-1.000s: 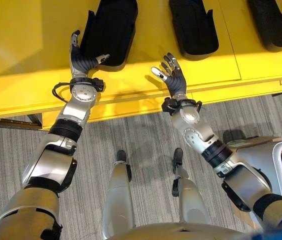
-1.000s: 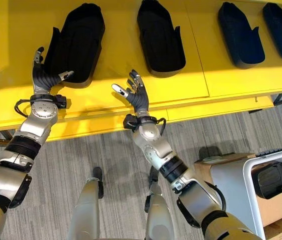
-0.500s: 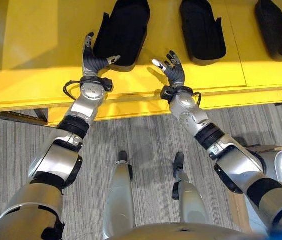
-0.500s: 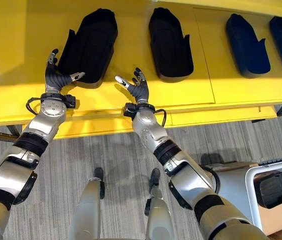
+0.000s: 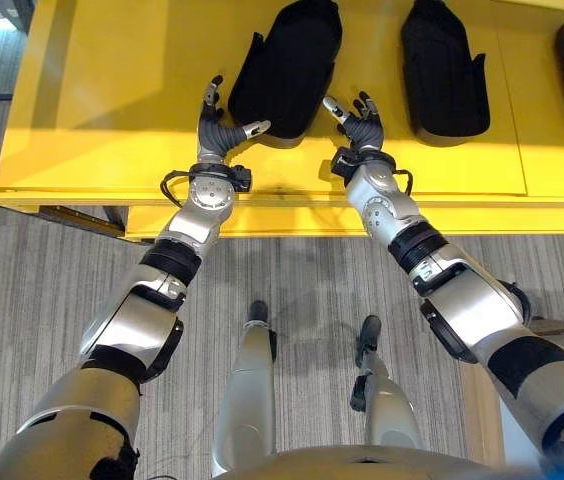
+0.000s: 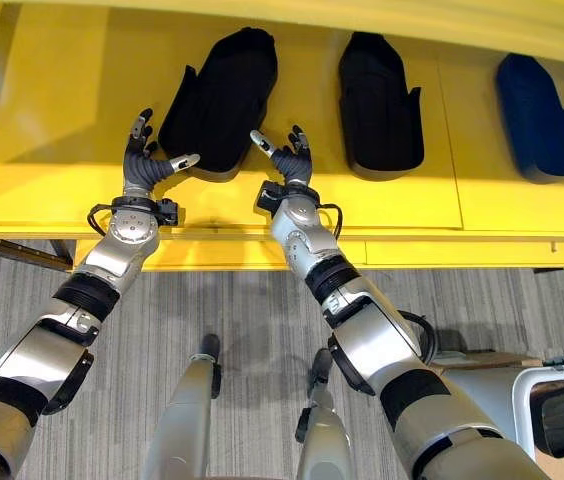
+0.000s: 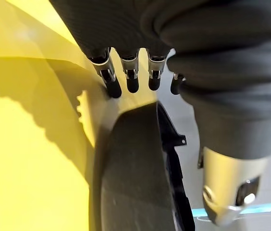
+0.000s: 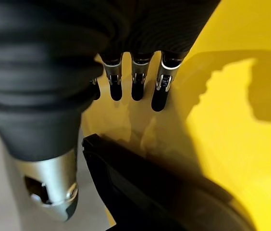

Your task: Move parts from the plastic box to the shelf.

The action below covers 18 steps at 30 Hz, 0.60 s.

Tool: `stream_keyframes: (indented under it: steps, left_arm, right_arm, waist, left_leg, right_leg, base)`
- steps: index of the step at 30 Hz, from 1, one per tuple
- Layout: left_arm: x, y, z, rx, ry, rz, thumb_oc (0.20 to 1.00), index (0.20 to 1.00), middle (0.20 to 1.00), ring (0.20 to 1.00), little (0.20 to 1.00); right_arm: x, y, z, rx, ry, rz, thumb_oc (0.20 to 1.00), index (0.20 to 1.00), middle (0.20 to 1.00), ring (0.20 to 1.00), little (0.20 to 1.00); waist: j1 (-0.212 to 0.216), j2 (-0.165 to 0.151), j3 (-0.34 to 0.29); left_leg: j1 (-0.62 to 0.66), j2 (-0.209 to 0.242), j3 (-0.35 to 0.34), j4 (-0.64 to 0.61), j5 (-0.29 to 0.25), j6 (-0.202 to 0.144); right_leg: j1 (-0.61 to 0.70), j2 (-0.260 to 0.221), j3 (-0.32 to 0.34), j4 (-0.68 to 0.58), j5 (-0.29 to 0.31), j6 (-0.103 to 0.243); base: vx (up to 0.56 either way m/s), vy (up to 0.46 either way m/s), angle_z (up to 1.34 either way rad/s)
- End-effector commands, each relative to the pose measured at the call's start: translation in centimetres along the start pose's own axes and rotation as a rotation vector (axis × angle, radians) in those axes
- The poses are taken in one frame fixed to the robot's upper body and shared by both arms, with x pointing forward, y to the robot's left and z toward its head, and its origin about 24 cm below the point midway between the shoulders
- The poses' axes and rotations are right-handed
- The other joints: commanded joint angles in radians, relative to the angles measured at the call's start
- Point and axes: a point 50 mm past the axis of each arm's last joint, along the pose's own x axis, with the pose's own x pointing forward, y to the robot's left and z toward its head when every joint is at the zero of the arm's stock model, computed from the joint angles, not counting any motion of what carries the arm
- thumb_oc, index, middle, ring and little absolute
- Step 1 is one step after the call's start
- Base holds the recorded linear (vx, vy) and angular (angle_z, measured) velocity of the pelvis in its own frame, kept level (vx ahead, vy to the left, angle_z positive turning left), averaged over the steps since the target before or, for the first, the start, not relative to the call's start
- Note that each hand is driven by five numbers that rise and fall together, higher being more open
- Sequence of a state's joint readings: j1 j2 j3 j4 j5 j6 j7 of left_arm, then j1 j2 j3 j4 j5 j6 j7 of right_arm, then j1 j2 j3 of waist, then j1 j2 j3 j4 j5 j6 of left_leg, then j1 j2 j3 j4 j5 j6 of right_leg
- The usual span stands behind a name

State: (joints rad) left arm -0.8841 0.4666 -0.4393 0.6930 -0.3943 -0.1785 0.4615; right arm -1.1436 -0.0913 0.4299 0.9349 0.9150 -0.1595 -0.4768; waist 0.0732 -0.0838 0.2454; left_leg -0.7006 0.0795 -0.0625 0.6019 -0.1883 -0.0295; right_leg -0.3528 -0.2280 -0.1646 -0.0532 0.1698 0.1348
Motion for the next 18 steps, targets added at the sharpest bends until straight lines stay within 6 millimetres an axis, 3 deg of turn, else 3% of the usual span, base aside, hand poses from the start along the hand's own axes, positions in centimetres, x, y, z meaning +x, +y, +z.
stream_keyframes:
  steps: [1, 10, 18]
  left_arm:
    - [-0.5, -1.1, -0.5, -0.002, 0.02, -0.07, 1.0, 1.0, 1.0, 1.0, 1.0]
    - [-1.2, -1.8, -1.0, -0.015, 0.028, -0.12, 1.0, 1.0, 1.0, 1.0, 1.0]
    - [-1.1, -3.0, -0.9, -0.005, 0.045, -0.14, 1.0, 1.0, 1.0, 1.0, 1.0]
  right_arm:
    - [0.7, 2.2, 4.6, 0.065, -0.095, 0.049, 1.0, 1.0, 1.0, 1.0, 1.0]
    - [1.0, 2.9, 5.6, 0.044, -0.11, 0.06, 1.0, 1.0, 1.0, 1.0, 1.0]
    - [1.1, 2.7, 5.4, 0.03, -0.099, 0.046, 1.0, 1.0, 1.0, 1.0, 1.0]
  waist:
    - [0.051, -0.005, 0.07]
    - [0.075, -0.016, 0.058]
    - [0.068, -0.024, 0.058]
  left_leg:
    - [0.05, -0.046, 0.037, -0.12, 0.026, 0.001]
    - [0.041, -0.064, 0.019, -0.127, 0.025, 0.004]
    - [0.037, -0.066, 0.019, -0.127, 0.025, 0.005]
  right_leg:
    - [0.149, -0.034, 0.0, 0.076, -0.158, 0.037]
    - [0.166, -0.036, -0.019, 0.068, -0.153, 0.041]
    - [0.164, -0.038, -0.018, 0.066, -0.148, 0.042]
  base:
    - [0.04, 0.006, 0.11]
    - [0.02, 0.005, 0.09]
    - [0.01, 0.012, 0.04]
